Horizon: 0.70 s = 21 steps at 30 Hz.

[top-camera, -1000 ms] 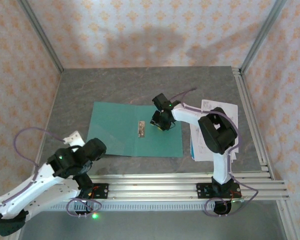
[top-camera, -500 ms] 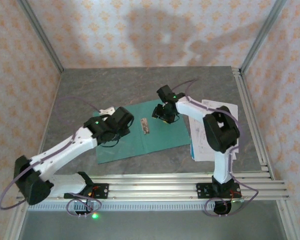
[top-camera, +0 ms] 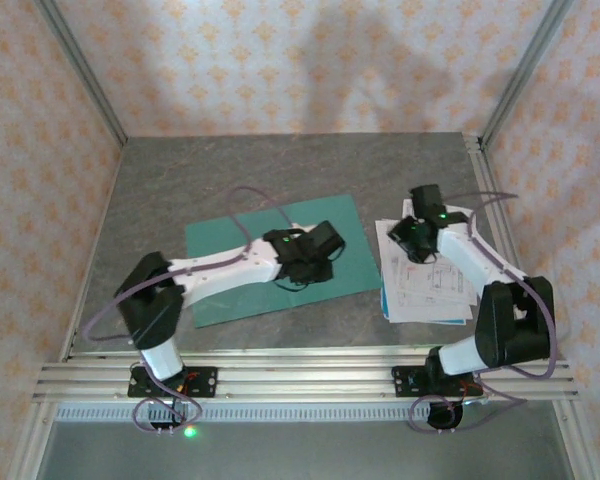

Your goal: Put the files into the folder

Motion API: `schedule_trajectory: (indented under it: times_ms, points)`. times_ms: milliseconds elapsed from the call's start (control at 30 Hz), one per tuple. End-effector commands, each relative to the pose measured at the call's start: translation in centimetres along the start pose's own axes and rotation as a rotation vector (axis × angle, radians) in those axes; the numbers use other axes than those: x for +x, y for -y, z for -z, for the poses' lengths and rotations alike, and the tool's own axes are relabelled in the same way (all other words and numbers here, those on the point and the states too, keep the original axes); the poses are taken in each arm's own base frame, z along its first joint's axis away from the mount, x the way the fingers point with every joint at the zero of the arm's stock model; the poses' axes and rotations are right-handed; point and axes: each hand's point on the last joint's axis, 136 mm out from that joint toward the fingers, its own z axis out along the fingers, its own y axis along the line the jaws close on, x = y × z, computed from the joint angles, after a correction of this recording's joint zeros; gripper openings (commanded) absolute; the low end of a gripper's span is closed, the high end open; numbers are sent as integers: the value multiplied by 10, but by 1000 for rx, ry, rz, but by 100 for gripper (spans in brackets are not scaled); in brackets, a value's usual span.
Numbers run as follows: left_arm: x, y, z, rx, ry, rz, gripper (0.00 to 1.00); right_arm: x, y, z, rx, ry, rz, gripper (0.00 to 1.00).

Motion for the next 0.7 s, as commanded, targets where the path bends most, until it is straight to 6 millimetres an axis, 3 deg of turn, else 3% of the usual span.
schedule_trajectory:
  times_ms: [0, 133, 267, 400, 567, 667]
  points:
    - [1, 32, -16, 8, -9, -71, 24, -5, 46, -1, 103, -11, -65, 52]
    - [11, 56, -48, -35, -29, -138, 24, -14, 71, -4, 165, -7, -105, 52]
    - [20, 51, -74, -97, -52, -155, 23, -19, 90, -8, 217, -2, -151, 52]
    - [32, 33, -91, -154, -78, -170, 23, -24, 103, -12, 245, -1, -175, 52]
    - [41, -2, -97, -246, -78, -184, 22, -22, 110, -22, 287, -33, -168, 52]
    - [47, -11, -100, -246, -89, -183, 22, -18, 116, -28, 307, -49, -172, 51]
